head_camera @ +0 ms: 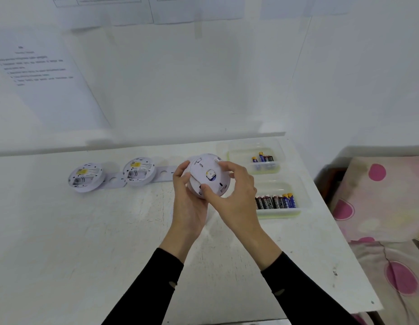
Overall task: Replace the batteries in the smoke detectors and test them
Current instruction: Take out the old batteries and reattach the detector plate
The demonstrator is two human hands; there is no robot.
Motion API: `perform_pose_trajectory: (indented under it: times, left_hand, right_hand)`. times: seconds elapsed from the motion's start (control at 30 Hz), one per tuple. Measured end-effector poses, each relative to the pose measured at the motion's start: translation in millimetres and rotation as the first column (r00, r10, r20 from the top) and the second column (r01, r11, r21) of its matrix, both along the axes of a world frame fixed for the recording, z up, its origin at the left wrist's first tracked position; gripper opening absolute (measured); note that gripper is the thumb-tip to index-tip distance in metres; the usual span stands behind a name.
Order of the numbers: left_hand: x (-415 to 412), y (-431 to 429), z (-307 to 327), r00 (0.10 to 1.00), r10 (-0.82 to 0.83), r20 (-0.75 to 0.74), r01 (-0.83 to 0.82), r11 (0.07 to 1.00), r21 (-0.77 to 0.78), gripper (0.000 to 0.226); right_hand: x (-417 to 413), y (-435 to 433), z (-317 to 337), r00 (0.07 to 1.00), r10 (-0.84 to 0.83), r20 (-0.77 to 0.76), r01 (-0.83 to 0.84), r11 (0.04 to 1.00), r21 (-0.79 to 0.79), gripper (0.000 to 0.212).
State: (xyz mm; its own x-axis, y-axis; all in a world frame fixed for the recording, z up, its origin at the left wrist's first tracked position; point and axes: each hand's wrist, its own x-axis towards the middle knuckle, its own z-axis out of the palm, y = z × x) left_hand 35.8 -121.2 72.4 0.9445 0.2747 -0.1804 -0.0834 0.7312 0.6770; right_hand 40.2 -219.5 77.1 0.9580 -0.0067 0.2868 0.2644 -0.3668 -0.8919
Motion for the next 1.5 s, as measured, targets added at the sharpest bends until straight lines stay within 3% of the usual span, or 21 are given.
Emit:
perform_pose_trajectory:
  times: [0.2, 0.33, 0.77, 0.9, 1.03, 1.13, 1.23, 1.33, 1.43, 1.5]
  left_hand:
    - [3.6, 8.3, -1.2, 0.998, -0.068, 0.019, 0.068, 0.998, 0.003, 0.024]
    - [6.7, 14.2, 1.3, 0.985, -0.168, -0.044, 0.168, 0.986, -0.001, 0.047]
    - [9.2, 3.0, 2.7, 0.996, -0.091, -0.014, 0.092, 0.983, 0.158, 0.039]
    - [8.6, 2.1, 3.3, 0.995, -0.096, -0.018, 0.097, 0.984, 0.15, 0.041]
    - [5.5, 11.0, 1.4, 0.992, -0.125, -0.021, 0.126, 0.989, 0.082, 0.051]
    - [-1.7, 24.0, 2.9, 0.985, -0.173, -0.003, 0.173, 0.985, 0.027, 0.055]
    - [-13.8, 43.8, 1.0, 0.966, -0.257, 0.028, 0.255, 0.966, 0.042, 0.055]
    - [-24.6, 74.5, -1.3, 0.954, -0.298, 0.017, 0.286, 0.93, 0.23, 0.077]
    - [-34.9, 109.8, -4.2, 0.967, -0.256, -0.012, 0.239, 0.885, 0.4, 0.086]
    - [-42.4, 133.5, -6.1, 0.988, -0.134, -0.083, 0.157, 0.862, 0.482, 0.094]
  right_hand:
    - [6.6, -0.5, 6.1, 0.998, 0.068, -0.011, -0.069, 0.989, -0.13, 0.061]
    - [11.5, -1.8, 9.2, 0.995, 0.093, 0.029, -0.086, 0.979, -0.183, 0.061]
    - [12.0, 4.9, 13.8, 0.999, -0.011, 0.048, 0.014, 0.998, -0.065, 0.062]
    - [12.0, 6.6, 9.3, 0.996, -0.02, 0.081, 0.026, 0.997, -0.071, 0.059]
    - [11.5, 10.0, 1.2, 0.989, -0.057, 0.135, 0.084, 0.977, -0.199, 0.059]
    - [9.4, 12.7, 2.0, 0.998, -0.015, 0.063, 0.03, 0.969, -0.243, 0.061]
    - [8.7, 15.6, 9.5, 0.983, 0.111, -0.146, -0.127, 0.986, -0.105, 0.056]
    - [11.4, 23.1, 10.6, 0.902, 0.264, -0.341, -0.245, 0.964, 0.099, 0.051]
    - [11.5, 43.9, 7.9, 0.813, 0.426, -0.397, -0.338, 0.901, 0.272, 0.05]
    - [8.3, 64.2, 3.4, 0.812, 0.434, -0.39, -0.335, 0.894, 0.297, 0.047]
